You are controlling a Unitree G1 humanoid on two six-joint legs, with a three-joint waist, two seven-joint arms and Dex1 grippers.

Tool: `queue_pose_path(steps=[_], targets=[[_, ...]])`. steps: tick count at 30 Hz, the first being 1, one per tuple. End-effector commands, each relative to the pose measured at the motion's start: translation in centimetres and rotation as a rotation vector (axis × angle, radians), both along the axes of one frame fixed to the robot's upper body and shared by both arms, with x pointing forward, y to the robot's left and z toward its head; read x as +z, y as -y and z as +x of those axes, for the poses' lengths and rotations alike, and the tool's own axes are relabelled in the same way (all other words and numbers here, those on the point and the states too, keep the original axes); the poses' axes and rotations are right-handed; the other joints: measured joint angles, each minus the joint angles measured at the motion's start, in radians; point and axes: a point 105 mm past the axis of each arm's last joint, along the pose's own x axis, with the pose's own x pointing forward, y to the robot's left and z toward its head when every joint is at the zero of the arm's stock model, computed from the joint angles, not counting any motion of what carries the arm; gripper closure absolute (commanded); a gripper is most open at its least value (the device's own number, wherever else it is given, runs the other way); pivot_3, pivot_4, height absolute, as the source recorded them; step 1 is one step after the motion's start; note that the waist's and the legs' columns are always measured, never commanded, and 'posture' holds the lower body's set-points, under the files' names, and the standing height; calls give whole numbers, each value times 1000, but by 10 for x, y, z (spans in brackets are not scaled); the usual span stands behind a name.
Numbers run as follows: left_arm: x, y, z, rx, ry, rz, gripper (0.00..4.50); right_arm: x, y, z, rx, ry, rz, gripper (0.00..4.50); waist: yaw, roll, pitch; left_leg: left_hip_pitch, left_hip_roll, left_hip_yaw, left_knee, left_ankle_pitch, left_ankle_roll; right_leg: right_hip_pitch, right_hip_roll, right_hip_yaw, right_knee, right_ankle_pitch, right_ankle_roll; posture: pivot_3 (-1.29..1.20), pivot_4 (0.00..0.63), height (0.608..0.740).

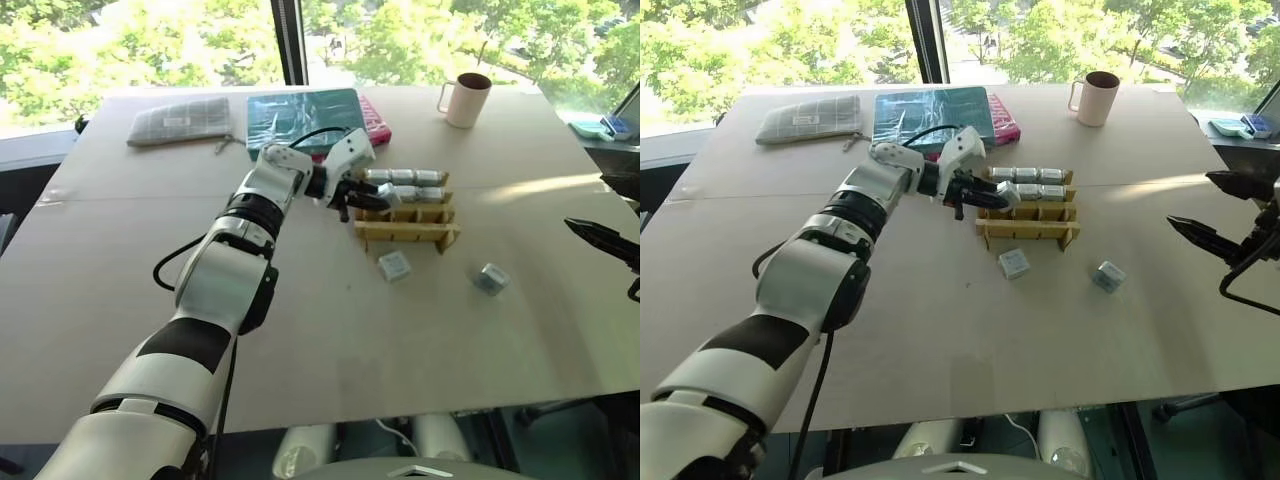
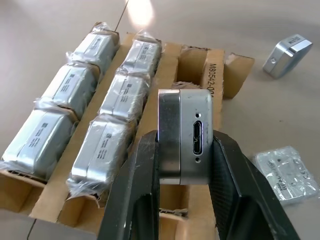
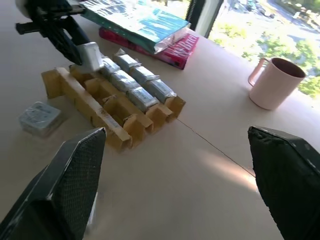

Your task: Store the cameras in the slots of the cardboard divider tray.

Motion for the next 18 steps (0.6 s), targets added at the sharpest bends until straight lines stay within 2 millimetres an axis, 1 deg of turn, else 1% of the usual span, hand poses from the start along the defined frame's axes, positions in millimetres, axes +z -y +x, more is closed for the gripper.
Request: queue_pose_path(steps=[1, 7, 13, 18], targets=[[17, -1, 3, 6, 50, -16, 3743, 17, -5, -2, 120, 16, -16, 0, -2, 0, 0, 0, 0, 0, 0, 0, 0, 0, 0, 0, 0, 0, 0, 0, 150, 740], [16, -2, 3, 6, 41, 6, 3743, 31, -14, -7, 234, 23, 4, 0, -2, 0, 0, -1, 0, 0, 0, 0, 0, -1, -2, 0, 0, 0, 0, 0, 150, 740], [8, 0, 2, -21, 57, 104, 3743, 32, -16, -9, 247, 21, -14, 0, -3, 0, 0, -1, 0, 0, 0, -1, 0, -2, -6, 0, 1, 0, 0, 0, 150, 740], [-4, -1, 2, -54, 104, 243, 3743, 24, -18, -11, 233, 19, -17, 0, -2, 0, 0, -2, -1, 0, 0, -1, 0, -3, -7, 0, 1, 0, 0, 0, 150, 740]])
